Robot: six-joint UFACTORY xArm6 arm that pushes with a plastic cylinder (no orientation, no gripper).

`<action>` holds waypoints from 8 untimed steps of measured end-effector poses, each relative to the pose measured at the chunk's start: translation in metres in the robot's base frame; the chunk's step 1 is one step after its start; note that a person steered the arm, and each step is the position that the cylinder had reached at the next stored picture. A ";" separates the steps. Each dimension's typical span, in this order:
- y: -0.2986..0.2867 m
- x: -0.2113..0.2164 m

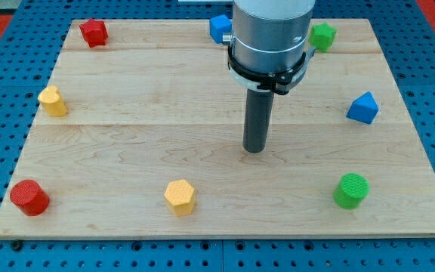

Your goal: Move the yellow hexagon towards the left

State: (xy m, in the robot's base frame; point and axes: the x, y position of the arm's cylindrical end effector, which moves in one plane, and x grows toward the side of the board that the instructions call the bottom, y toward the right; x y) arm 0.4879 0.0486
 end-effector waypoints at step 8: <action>0.039 0.064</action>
State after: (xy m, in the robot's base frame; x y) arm 0.5520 0.0880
